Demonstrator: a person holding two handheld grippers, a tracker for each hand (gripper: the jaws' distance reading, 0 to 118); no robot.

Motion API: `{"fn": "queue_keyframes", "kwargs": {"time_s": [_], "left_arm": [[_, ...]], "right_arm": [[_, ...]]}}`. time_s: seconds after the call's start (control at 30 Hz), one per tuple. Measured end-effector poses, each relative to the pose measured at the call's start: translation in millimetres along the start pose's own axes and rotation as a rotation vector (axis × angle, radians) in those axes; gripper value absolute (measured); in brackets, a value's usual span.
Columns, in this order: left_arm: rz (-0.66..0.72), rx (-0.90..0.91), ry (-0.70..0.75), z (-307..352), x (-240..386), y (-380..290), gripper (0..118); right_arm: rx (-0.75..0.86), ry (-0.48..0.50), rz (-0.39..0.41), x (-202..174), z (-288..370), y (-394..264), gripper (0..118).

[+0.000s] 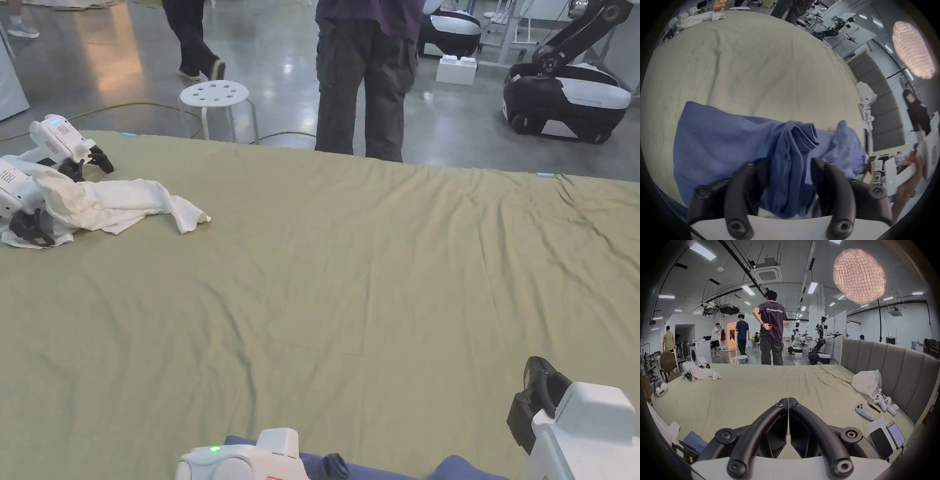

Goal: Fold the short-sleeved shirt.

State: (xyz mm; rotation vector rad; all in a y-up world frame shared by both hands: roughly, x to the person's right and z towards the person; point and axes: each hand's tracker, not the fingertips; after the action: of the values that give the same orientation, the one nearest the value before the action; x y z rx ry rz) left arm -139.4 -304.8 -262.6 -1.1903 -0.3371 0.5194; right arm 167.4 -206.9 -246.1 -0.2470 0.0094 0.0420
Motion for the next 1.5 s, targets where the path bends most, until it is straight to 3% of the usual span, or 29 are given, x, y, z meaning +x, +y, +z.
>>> {"fn": "queue_keyframes", "kwargs": {"time_s": [0.1, 0.13, 0.23, 0.3, 0.47, 0.57, 0.73, 0.9, 0.97, 1.2, 1.37, 1.5], "left_arm": [[-0.026, 0.050, -0.026, 26, 1, 4, 60], [-0.030, 0.067, -0.031, 34, 1, 5, 51], [-0.047, 0.116, -0.018, 48, -2, 9, 8], [-0.042, 0.129, 0.047, 42, -8, 9, 8], [-0.087, -0.041, 0.115, 0, -11, -1, 2], [-0.113, -0.079, 0.034, -17, -5, -13, 1], [-0.158, -0.072, 0.034, -34, 12, -24, 1], [-0.077, -0.018, -0.053, -36, 3, -22, 1], [-0.084, -0.025, -0.058, -28, -2, -20, 10], [-0.065, 0.149, -0.098, 64, -62, 1, 71], [0.035, 0.243, -0.085, 98, -133, 13, 76], [0.122, 0.137, -0.161, 78, -188, 15, 76]], "right_arm": [[-0.002, 0.001, -0.007, 0, 1, -1, 0], [-0.002, 0.000, -0.009, 0, 1, -1, 0], [0.000, 0.004, -0.012, -1, 2, 0, 0], [0.003, 0.006, -0.012, -2, 2, -1, 0], [0.000, 0.013, -0.007, -4, 2, -2, 0], [-0.004, 0.017, -0.001, -4, 2, -3, 0], [-0.013, 0.009, -0.006, -2, 2, -5, 0], [-0.014, 0.010, -0.008, -1, 1, -6, 0], [-0.015, 0.011, -0.010, -1, 1, -6, 0], [0.005, 0.024, -0.002, -2, 3, 0, 0], [0.038, 0.035, -0.005, -6, 1, 7, 0], [0.045, 0.045, -0.015, -10, -2, 14, 0]]}}
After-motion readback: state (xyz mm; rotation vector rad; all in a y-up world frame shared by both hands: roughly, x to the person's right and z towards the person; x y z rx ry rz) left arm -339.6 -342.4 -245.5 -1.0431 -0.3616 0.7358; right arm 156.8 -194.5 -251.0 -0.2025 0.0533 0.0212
